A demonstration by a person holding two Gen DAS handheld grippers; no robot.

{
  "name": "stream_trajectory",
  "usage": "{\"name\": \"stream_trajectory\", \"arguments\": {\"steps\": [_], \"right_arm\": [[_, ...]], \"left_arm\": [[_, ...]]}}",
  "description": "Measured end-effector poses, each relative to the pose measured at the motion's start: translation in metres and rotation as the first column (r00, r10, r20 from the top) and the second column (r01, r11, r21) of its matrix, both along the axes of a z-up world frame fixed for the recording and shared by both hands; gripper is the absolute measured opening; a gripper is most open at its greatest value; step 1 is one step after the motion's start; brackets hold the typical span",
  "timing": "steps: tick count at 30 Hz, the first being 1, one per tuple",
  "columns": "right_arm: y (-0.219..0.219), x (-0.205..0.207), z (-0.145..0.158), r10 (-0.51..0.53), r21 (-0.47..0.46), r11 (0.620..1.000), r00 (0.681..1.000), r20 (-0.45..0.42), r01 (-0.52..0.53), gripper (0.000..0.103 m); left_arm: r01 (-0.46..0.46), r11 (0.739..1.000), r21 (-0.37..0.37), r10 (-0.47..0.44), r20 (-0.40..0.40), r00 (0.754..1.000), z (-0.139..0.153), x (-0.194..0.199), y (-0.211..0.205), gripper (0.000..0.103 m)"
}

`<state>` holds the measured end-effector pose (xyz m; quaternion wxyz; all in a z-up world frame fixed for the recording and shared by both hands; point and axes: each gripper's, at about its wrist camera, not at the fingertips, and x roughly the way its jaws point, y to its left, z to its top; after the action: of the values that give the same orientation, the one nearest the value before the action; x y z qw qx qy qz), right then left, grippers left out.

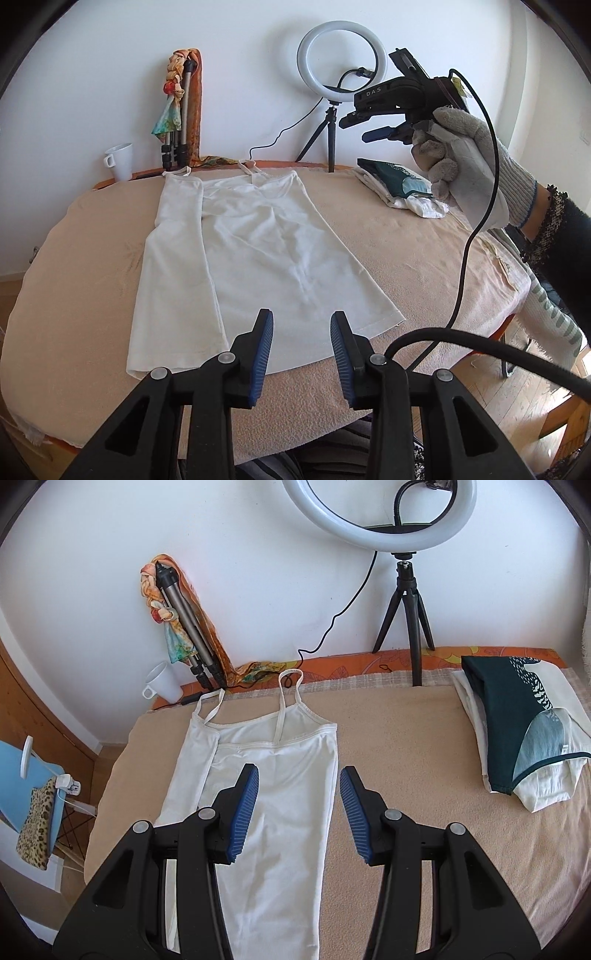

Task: Fold small clothes
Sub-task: 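Move both tools across to the camisole's other side edge, then close both grippers on the other side edge of the camisole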

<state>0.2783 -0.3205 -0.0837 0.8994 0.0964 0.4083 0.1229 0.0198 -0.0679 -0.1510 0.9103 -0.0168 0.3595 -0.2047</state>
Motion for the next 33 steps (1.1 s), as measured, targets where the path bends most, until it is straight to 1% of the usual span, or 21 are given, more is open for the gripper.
{"name": "stream_trajectory", "arguments": {"steps": [5,9,14,20,22,27,33], "right_arm": [[-0.030,-0.010,-0.005,-0.020,0.005,1.000,1.000,-0.004,0.020,0.049],[-0.050,-0.011,-0.012,-0.028,-0.003,1.000,1.000,-0.011,0.027,0.049],[-0.072,-0.004,-0.030,-0.039,-0.015,0.999,0.998,-0.039,0.039,0.049],[-0.089,0.009,-0.059,-0.035,-0.018,0.999,0.996,-0.083,0.033,0.049],[-0.093,0.014,-0.068,-0.031,-0.010,0.999,0.995,-0.100,0.030,0.049],[-0.098,0.027,-0.086,-0.001,0.024,1.000,0.992,-0.129,0.004,0.049],[-0.093,0.044,-0.099,0.026,0.073,0.997,0.988,-0.151,-0.015,0.049]], "left_arm": [[0.060,0.998,0.009,-0.060,0.002,0.998,-0.006,0.003,-0.026,0.034],[0.101,0.995,0.009,-0.101,-0.024,0.995,-0.016,0.011,-0.046,0.034],[0.165,0.986,0.013,-0.164,-0.057,0.985,-0.030,0.021,-0.075,0.034],[0.256,0.964,0.069,-0.250,-0.087,0.964,-0.048,0.028,-0.118,0.034],[0.263,0.960,0.095,-0.255,-0.096,0.962,-0.053,0.031,-0.128,0.034],[0.256,0.959,0.122,-0.243,-0.114,0.963,-0.065,0.038,-0.137,0.032],[0.245,0.960,0.135,-0.229,-0.121,0.966,-0.074,0.044,-0.143,0.029]]}}
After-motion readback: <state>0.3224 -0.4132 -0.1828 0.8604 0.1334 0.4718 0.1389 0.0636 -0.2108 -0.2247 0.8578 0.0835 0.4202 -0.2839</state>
